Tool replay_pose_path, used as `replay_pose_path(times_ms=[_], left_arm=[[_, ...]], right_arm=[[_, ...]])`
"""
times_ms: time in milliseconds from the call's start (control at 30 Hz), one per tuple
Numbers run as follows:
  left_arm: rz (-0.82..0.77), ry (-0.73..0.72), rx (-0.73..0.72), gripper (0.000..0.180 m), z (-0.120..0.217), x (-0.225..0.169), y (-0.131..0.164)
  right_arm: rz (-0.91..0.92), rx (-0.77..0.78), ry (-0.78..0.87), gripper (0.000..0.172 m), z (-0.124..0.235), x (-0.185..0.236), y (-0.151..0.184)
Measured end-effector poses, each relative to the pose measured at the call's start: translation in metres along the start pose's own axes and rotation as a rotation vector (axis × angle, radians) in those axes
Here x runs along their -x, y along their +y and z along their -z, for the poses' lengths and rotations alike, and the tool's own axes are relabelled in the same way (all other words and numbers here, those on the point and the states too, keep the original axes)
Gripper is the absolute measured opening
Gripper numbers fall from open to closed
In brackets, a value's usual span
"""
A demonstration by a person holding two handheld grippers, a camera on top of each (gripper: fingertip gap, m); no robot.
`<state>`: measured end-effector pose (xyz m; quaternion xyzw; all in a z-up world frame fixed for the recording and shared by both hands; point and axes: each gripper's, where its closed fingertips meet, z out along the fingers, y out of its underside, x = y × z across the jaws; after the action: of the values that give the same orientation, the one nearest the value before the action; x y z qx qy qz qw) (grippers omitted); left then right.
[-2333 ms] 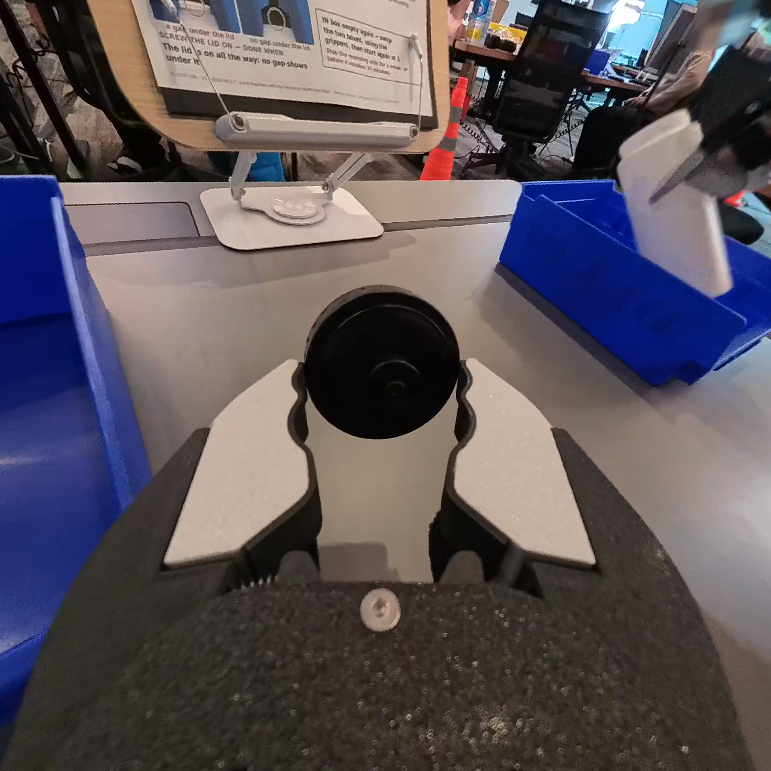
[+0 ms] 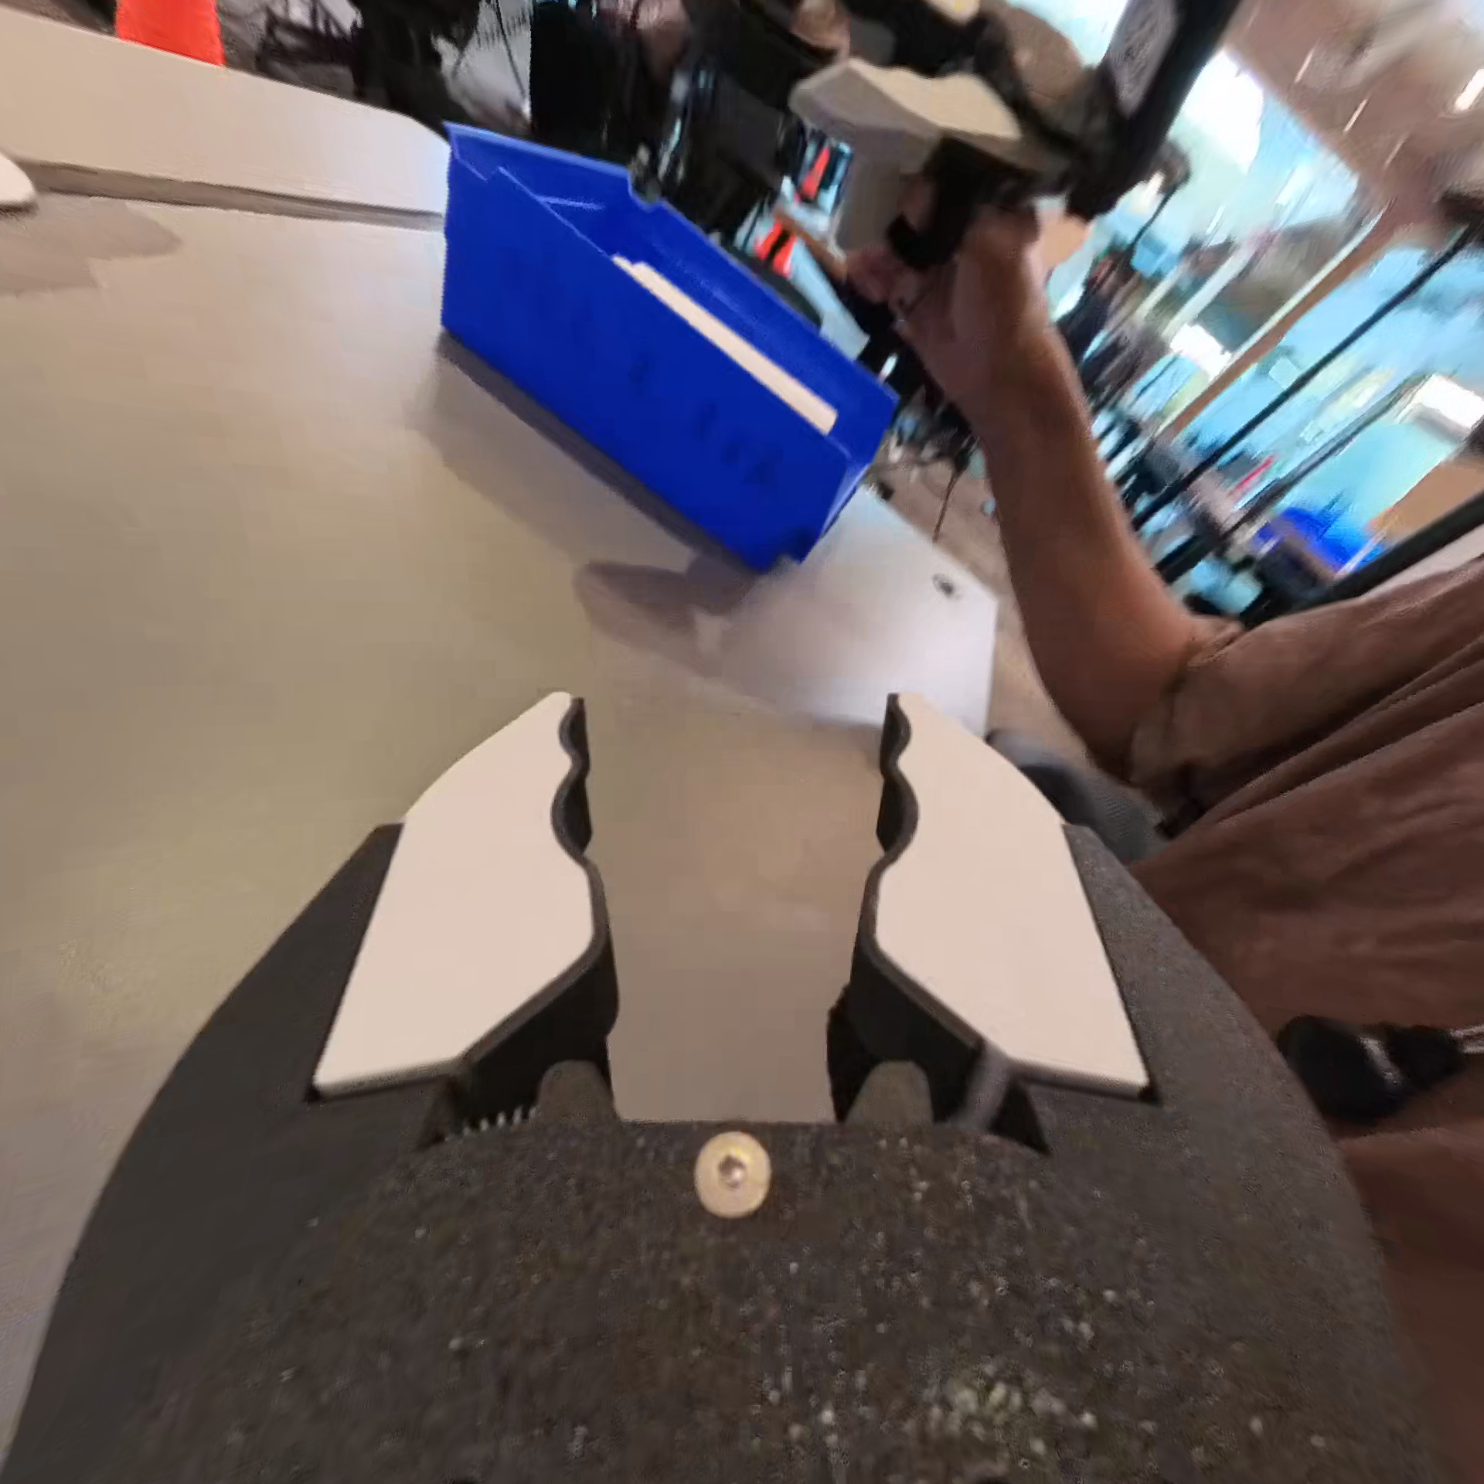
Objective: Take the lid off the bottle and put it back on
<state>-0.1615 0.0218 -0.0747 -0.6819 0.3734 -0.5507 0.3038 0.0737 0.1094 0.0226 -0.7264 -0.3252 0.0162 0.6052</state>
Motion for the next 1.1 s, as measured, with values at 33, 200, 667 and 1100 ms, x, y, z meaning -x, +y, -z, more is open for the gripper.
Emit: replay_pose_path(times_ms=[33, 200, 667, 1100], left_arm=[[0.037, 0.017, -0.029, 0.069, 0.002, -0.004, 0.007], [0.066, 0.053, -0.08, 0.07, 0.01, -0.017, 0.031], [-0.004, 0.01, -0.064, 0.069, 0.026, -0.017, 0.028], [-0.327, -0.403, -0.146, 0.074, 0.05, 0.009, 0.013]], right_arm=[[-0.065, 0.03, 0.106, 0.066, 0.008, -0.031, 0.015], [-0.32, 0.322, 0.368, 0.065, 0.011, -0.093, 0.136], [-0.586, 0.711, 0.387, 0.066, -0.037, -0.069, 0.231], [-0.712, 0.682, 0.331, 0.072, -0.02, -0.047, 0.223]])
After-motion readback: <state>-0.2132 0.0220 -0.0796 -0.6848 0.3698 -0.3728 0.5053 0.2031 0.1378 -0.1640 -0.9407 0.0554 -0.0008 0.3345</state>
